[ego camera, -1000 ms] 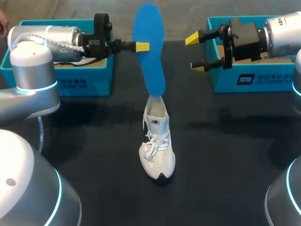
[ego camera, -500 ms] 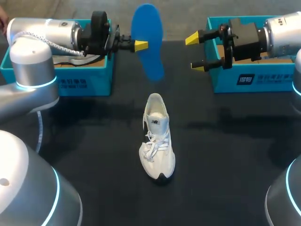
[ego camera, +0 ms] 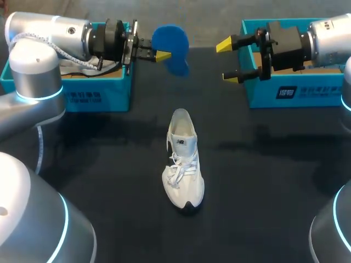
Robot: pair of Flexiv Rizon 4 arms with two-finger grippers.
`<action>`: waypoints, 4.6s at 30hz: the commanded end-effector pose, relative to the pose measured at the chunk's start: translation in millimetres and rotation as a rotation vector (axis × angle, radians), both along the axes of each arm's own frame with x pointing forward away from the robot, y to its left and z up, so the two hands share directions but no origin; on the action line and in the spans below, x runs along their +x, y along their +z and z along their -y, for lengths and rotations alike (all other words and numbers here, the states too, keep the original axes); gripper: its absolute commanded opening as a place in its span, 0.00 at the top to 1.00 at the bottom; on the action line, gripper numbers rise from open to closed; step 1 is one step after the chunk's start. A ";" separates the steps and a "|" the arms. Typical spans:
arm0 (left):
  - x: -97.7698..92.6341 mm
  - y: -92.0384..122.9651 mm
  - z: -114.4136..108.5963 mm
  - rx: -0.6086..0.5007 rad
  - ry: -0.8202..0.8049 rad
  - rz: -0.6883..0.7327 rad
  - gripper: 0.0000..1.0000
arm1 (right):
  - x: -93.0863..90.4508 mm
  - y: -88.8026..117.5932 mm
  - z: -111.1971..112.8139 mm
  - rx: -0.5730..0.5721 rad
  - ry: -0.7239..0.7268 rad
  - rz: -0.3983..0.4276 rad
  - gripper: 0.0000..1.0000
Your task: Take the shoe out of the shoebox, open the shoe tongue, remove and reinsert the insole, then place the shoe into the shoebox
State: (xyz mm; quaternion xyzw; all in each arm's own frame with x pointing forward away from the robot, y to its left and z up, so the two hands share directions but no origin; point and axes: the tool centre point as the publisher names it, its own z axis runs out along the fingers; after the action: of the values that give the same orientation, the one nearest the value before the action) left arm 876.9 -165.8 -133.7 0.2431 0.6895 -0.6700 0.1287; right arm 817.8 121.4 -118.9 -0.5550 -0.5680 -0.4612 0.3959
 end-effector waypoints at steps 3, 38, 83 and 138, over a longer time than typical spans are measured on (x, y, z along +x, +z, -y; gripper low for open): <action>-0.8 0.4 -1.0 -0.005 -0.008 0.132 1.00 | 0.9 -0.3 -1.5 -0.002 0.000 0.000 0.00; 1.1 -0.8 -3.2 -0.121 0.173 1.186 1.00 | 0.9 -0.3 -1.5 -0.002 0.000 0.000 0.00; -1.1 1.5 31.8 -0.142 0.177 1.115 1.00 | 14.9 -12.9 -87.6 0.035 0.099 -0.002 0.46; 14.4 -6.0 -7.9 -0.107 0.137 1.159 0.00 | 27.6 -12.2 -84.3 0.080 0.133 0.193 1.00</action>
State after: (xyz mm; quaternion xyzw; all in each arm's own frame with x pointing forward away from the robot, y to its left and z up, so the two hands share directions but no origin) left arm 888.6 -169.0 -143.3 0.5089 0.4910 -0.4473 0.5476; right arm 845.2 207.0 -133.0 -0.4527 -0.6147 -0.5099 0.3965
